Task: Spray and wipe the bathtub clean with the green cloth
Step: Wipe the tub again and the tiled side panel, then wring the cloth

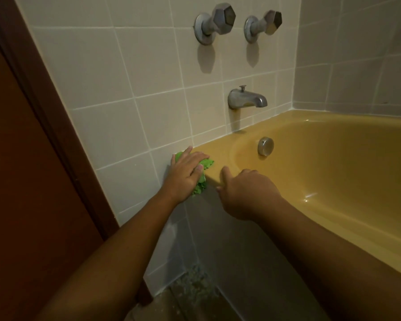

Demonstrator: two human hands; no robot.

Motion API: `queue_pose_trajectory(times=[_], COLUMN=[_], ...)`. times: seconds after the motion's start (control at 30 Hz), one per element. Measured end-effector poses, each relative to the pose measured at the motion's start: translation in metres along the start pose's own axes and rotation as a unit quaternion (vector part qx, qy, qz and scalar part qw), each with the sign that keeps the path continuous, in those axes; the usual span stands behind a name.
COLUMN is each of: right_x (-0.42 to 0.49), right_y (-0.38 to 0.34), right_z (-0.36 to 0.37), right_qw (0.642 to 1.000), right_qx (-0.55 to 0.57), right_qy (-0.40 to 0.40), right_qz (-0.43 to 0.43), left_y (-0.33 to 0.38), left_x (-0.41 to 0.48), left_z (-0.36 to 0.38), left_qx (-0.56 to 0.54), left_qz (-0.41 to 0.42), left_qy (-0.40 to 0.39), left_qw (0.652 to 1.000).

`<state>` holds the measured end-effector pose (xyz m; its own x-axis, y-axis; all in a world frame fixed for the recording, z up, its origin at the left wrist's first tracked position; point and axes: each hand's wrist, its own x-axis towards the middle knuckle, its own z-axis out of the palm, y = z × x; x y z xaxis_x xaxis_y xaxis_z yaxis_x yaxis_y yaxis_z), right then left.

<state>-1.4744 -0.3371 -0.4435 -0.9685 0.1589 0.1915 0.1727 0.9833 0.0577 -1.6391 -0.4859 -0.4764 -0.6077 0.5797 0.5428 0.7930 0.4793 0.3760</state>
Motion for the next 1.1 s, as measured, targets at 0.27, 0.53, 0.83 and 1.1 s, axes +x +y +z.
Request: queue_pose_trajectory(times=[0.27,0.53,0.83,1.1], right_x=[0.015,-0.018,-0.127,-0.193], right_y=[-0.008,-0.002,0.038,0.061], right_z=[0.003,-0.002,-0.018,-0.028], right_qw=[1.0,0.997,0.993,0.988], right_qx=[-0.009,-0.047,-0.049,-0.048], right_qy=[0.014,0.034,0.049,0.052], right_qz=[0.023,0.047,0.095,0.14], left_y=[-0.045,-0.042,0.069,0.114], left_x=[0.019,0.02,-0.037,-0.042], left_z=[-0.003,-0.002,0.011,-0.025], left_qx=[0.021,0.054,0.042,0.174], left_qz=[0.025,0.033,0.089,0.236], left_qy=[-0.001,0.003,-0.034,-0.232], left_qw=[0.999,0.998,0.995,0.928])
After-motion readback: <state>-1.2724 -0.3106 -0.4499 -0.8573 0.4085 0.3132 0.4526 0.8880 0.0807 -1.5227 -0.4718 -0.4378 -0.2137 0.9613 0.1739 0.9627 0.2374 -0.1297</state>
